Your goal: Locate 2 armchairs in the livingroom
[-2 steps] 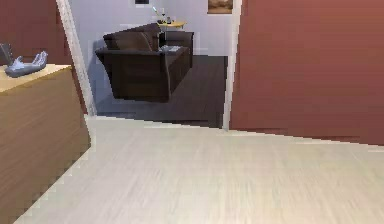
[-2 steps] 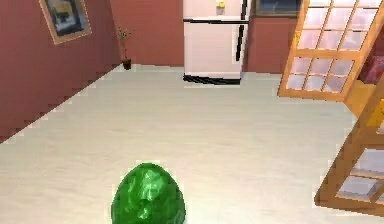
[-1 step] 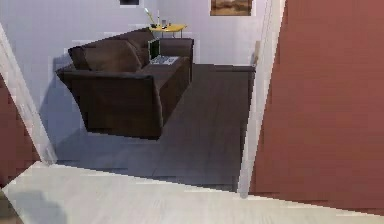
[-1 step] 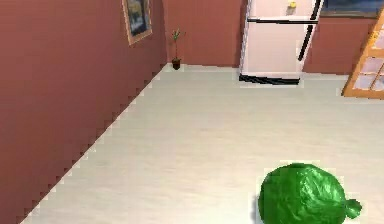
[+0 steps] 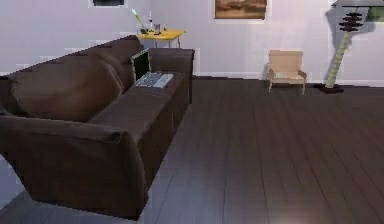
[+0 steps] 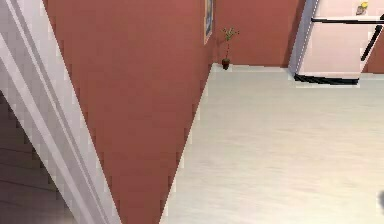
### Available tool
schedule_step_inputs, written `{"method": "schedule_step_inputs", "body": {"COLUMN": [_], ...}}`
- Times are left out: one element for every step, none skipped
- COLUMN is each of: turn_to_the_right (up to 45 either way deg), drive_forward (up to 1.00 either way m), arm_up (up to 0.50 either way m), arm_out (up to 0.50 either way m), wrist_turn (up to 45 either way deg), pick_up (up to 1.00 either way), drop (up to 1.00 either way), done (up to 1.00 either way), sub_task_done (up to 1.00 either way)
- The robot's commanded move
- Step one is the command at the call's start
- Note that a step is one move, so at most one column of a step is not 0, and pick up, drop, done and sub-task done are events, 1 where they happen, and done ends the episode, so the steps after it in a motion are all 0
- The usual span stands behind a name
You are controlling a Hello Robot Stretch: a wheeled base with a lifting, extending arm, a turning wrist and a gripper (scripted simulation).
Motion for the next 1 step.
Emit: {"method": "schedule_step_inputs", "body": {"turn_to_the_right": [-6.0], "drive_forward": [0.00], "arm_up": [0.00], "arm_out": [0.00], "wrist_turn": [0.0], "pick_up": [0.00], "drop": [0.00], "done": [0.00], "sub_task_done": [0.00]}}
